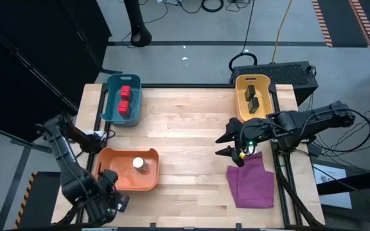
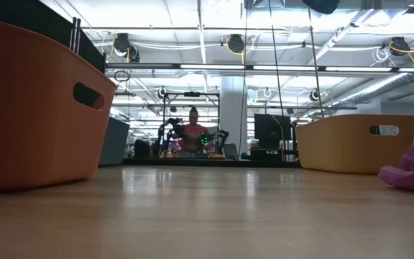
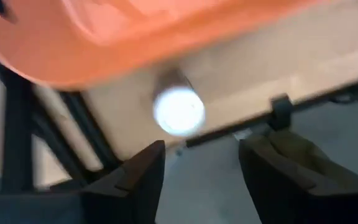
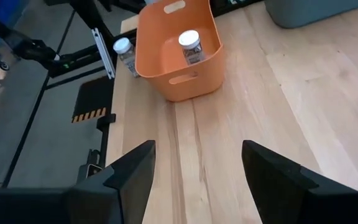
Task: Sort spices by type
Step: Put the white seasoning bottle into the orange bin
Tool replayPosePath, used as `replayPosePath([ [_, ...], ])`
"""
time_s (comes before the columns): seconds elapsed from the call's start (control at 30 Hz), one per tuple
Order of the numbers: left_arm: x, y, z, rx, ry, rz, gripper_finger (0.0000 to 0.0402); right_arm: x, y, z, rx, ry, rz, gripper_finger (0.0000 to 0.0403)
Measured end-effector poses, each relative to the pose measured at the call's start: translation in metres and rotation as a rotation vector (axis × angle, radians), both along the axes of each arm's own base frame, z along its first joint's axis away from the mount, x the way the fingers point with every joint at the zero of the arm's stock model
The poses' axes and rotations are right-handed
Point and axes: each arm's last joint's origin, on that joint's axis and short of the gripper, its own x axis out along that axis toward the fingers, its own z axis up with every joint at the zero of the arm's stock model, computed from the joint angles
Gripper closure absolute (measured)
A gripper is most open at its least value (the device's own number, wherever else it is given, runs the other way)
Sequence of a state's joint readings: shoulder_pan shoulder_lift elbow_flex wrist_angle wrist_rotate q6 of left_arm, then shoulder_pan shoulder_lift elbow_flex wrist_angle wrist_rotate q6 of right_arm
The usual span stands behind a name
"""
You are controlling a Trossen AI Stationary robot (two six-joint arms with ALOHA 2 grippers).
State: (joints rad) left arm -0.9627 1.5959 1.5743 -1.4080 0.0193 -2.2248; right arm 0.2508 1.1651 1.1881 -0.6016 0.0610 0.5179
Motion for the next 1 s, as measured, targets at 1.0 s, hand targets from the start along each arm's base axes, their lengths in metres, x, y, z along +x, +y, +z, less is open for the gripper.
replayPosePath([
  [1.0,-0.006,-0.009,-0.057,0.015,0.027,-0.021,0.0182,0.020,0.005,-0.013,0.029,0.032,-0.025,0.0181],
])
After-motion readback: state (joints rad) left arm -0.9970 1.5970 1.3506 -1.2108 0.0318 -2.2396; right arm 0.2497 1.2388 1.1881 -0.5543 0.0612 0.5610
